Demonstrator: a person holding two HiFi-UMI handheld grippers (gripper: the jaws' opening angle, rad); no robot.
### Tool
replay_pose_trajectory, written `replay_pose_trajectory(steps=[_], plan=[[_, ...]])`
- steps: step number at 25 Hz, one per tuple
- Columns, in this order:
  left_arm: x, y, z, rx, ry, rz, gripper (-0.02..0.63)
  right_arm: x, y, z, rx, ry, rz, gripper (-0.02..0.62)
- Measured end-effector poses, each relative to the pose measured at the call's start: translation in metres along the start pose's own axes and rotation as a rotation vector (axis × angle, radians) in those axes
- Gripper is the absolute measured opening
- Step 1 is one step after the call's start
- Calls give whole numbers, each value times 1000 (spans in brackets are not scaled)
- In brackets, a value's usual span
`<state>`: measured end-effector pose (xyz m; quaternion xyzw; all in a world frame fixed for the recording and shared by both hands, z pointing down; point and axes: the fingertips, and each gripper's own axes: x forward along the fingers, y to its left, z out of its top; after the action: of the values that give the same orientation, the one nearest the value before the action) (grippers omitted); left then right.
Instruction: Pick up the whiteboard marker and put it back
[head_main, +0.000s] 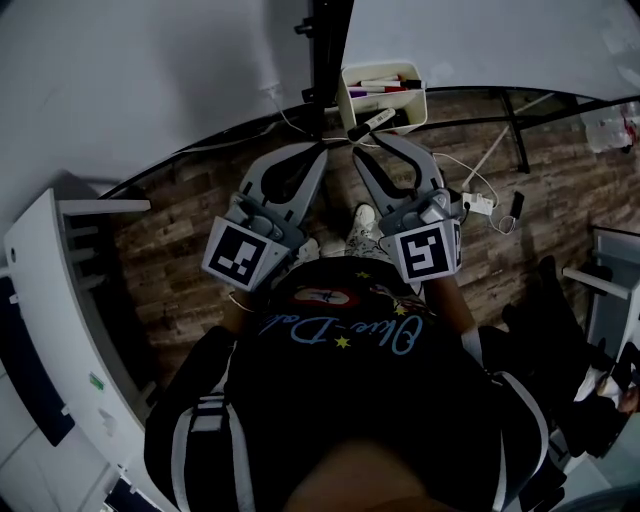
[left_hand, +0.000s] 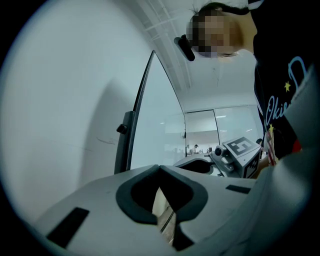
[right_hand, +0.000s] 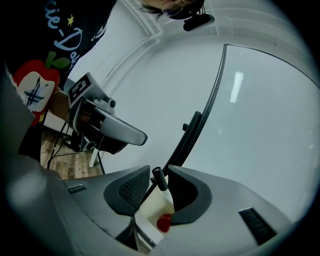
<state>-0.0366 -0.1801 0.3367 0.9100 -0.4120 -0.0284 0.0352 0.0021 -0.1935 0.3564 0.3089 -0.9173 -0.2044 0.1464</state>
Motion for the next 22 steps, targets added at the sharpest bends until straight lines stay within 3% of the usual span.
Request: replay_pose_trajectory(steps=[13,22], plan=[[-6,12,2,-9,-13,57,0,13,5,-14,-180,81,33,120],[-10,19,3,-12,-14,79,0,23,7,-20,-241,102,42,126]])
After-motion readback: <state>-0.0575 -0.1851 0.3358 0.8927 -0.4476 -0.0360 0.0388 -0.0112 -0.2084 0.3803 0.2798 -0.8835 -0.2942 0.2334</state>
